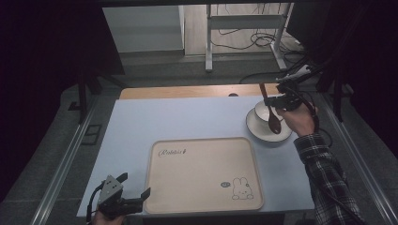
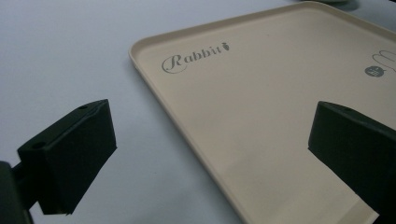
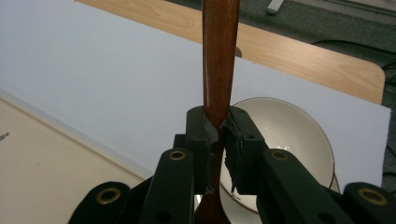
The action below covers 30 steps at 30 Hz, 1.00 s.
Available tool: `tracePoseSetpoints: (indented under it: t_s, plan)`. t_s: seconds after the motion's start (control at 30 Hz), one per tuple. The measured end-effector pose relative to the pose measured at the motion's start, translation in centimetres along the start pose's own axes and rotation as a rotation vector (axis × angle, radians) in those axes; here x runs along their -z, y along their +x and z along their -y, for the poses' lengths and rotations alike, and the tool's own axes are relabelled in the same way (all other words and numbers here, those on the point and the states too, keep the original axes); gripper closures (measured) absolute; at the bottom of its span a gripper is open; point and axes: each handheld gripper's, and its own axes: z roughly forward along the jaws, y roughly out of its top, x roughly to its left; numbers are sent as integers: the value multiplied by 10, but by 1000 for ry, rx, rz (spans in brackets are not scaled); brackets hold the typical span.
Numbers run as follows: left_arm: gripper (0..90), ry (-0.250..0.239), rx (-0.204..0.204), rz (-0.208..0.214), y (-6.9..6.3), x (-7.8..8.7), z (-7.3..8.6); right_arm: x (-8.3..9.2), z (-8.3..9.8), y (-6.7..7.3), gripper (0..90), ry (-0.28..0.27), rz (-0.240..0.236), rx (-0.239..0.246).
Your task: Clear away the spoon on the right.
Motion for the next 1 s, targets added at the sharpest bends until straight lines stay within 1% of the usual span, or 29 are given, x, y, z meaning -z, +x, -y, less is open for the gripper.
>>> tracePoseSetpoints:
  t_s: [0.33,0.57,0.67,1.0]
  plan:
    - [7,0,0,0,0,0,0,7,12,13,799,25,-49,14]
    - [8,1,-1,0,0,0,0,12,19,25,800,49,-72,30]
    - [8,1,-2,0,0,0,0,13,22,28,799,57,-81,39]
    - [9,0,2,2,0,0,0,14,35,50,799,120,-131,55]
